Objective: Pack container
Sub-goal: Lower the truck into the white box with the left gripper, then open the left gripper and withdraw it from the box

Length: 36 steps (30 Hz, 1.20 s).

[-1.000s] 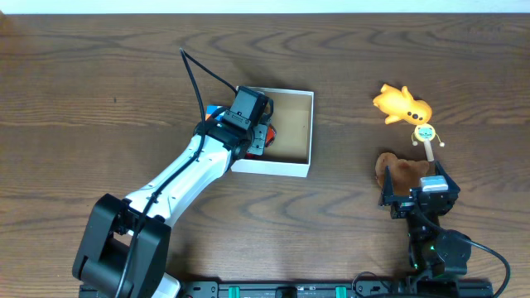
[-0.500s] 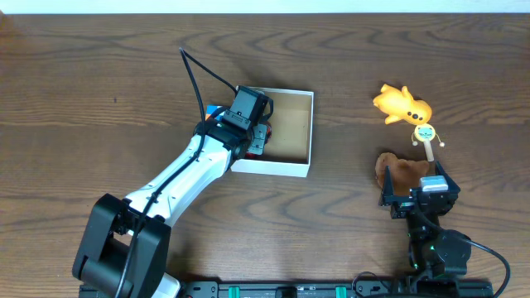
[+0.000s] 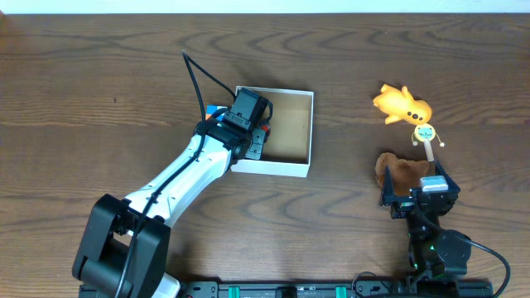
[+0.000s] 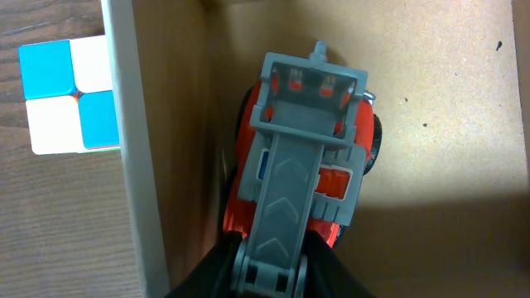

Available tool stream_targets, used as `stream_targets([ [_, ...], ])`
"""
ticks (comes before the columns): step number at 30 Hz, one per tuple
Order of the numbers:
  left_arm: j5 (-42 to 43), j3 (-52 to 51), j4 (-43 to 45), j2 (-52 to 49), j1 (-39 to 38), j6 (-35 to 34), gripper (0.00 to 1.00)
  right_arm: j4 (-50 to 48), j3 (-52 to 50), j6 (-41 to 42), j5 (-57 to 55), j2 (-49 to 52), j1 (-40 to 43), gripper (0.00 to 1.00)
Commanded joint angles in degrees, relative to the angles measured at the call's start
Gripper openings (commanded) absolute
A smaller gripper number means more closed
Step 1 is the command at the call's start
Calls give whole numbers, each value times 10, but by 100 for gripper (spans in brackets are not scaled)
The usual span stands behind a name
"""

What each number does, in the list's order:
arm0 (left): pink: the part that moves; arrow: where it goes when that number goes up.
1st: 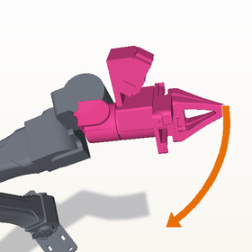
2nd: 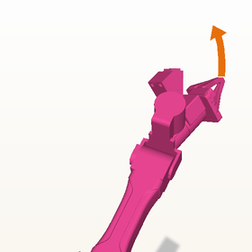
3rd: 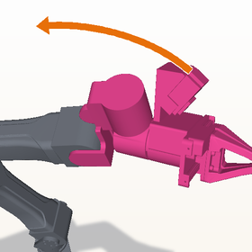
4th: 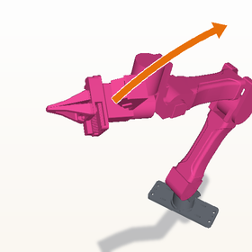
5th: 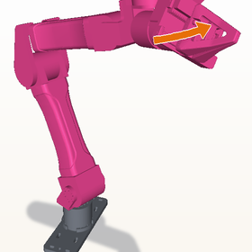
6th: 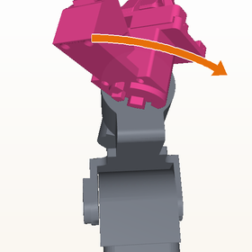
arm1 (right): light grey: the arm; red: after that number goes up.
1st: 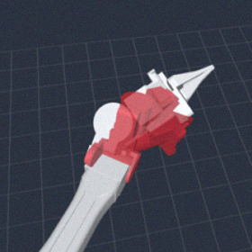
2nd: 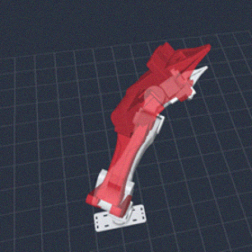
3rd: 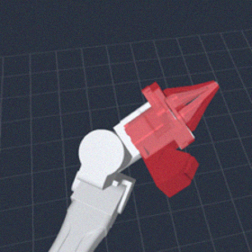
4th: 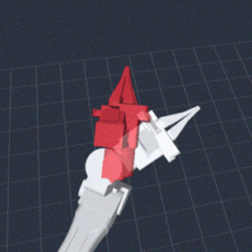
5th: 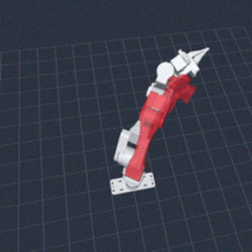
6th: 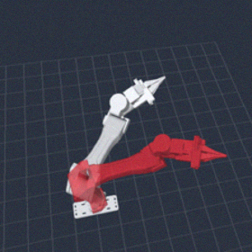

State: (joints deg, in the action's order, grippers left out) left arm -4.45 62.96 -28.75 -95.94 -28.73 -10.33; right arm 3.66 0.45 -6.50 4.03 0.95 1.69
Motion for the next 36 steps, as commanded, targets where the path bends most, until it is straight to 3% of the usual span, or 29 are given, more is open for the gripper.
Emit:
stream_targets([
  [1,-7,11,-7,12,2,2,25,2,-1,-4,-2,-3,-3,99],
  [26,-34,14,-28,82,3,2,27,2,-1,-4,-2,-3,-3,99],
  [27,-45,15,-24,84,5,2,38,2,-1,-4,-2,-3,-3,99],
  [29,-56,19,-14,93,9,2,47,2,-1,-4,-2,-3,-3,99],
  [36,-55,25,34,139,53,2,60,2,-1,-4,-2,-3,-3,99],
])
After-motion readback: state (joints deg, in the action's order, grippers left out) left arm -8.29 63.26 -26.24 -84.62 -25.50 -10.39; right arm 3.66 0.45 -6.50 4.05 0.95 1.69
